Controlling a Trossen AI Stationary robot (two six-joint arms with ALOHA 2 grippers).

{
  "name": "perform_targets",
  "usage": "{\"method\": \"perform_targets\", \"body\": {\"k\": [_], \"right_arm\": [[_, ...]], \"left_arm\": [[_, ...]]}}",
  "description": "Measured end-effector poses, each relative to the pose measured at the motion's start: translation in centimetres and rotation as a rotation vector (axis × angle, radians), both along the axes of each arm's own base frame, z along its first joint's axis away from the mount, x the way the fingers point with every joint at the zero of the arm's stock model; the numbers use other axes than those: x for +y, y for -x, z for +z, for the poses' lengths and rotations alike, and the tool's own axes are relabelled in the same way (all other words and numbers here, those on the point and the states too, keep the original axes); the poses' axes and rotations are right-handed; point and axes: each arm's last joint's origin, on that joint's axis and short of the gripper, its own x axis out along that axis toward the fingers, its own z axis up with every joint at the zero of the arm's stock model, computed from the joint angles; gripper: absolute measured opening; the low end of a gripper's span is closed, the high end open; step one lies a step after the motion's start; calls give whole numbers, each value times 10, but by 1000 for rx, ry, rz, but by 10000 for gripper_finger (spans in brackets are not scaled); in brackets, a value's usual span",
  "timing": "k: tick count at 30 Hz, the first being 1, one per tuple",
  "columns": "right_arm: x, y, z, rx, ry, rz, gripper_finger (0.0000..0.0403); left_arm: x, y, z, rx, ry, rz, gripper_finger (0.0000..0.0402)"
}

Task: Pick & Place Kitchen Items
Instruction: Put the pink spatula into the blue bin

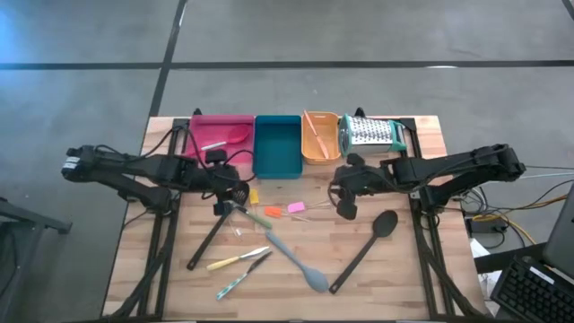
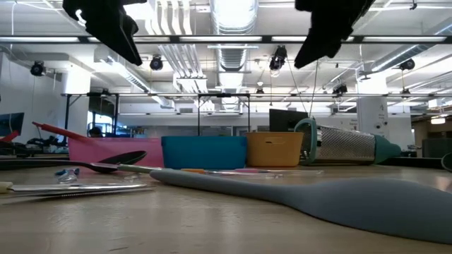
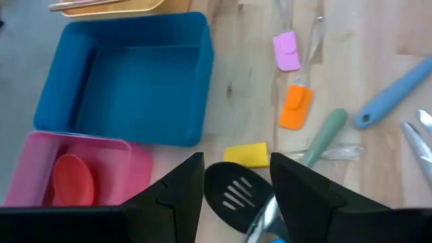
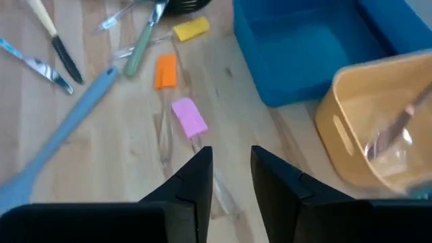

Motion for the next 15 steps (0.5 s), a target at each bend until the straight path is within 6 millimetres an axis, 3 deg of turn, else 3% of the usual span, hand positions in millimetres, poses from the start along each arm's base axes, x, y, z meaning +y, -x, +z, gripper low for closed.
{"method": "perform_targets", "body": {"k": [8,15], "right_arm": [[4,-33,-39,169,114,186,73],[5,-68,-56,244,153,281,107]], "left_arm": [[0,-7,-4,13,-37,1,174],[-1,-12,-6,9,-37,-2,174]]}}
